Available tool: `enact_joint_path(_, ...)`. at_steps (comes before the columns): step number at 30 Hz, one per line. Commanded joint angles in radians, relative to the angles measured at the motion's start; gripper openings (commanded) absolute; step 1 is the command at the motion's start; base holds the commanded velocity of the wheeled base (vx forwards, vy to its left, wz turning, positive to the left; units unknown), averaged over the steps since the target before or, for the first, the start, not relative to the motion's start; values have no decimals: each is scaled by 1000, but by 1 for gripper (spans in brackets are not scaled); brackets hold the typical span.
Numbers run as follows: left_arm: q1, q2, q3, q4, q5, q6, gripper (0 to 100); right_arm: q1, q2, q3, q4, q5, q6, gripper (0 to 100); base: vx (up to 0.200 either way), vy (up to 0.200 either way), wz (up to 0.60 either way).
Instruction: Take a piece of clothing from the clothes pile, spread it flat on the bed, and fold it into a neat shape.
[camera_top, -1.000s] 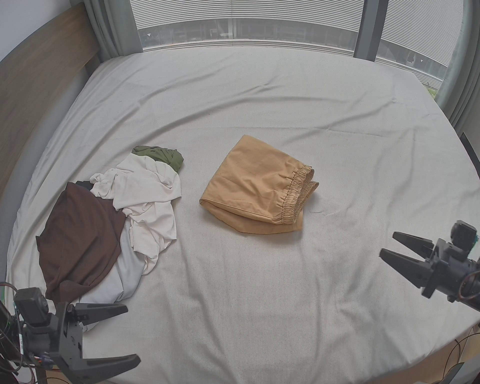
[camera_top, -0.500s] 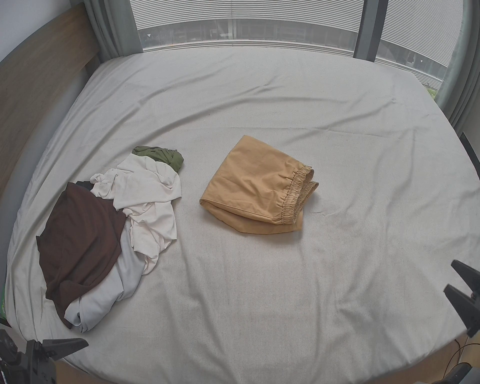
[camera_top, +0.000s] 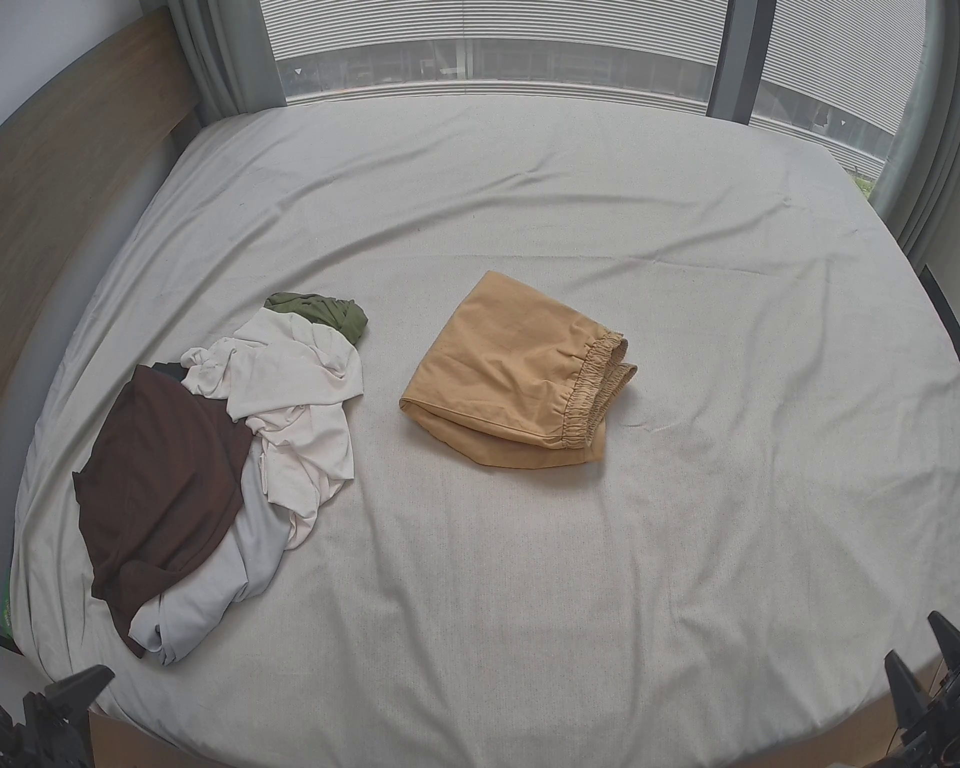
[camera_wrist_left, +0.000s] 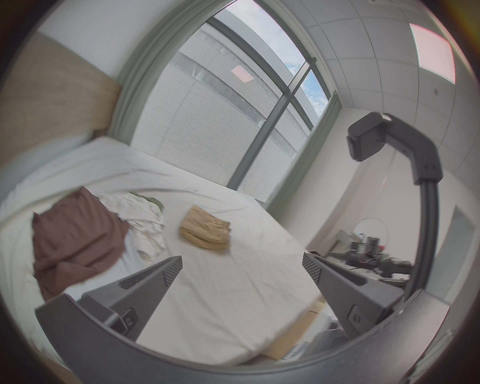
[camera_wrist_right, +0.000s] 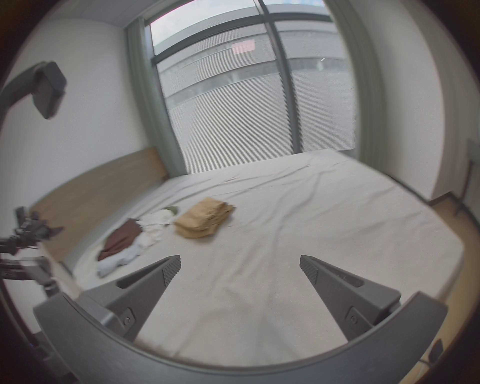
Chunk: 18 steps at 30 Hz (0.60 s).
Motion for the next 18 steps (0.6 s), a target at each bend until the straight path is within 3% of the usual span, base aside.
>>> enact_joint_path(1,151,-83,18,106,148,177,100,-26,-54,23,-1,-133,-86,100,0,0,0)
enact_joint_path(3,163,-127,12,212,189,286,100,-26,-54,23,10,-119,-87,100,0,0,0)
enact_joint_path(4,163,-123,15,199,223,309,100,-26,-54,23,20,-106,-89,100,0,0,0)
enact_joint_path(8,161,-126,18,192,359,314,100,-22,-54,23,37,-92,-93,100,0,0,0)
enact_joint_path(9,161,-126,18,245,430,300,100,-23,-54,23,39,-89,-99,100,0,0,0)
enact_joint_path(10,163,-126,15,267,448,291,100,-23,-54,23,39,-87,-104,100,0,0,0)
enact_joint_path(18,161,-127,18,244,450,306,100,-22,-56,23,37,-58,-115,100,0,0,0)
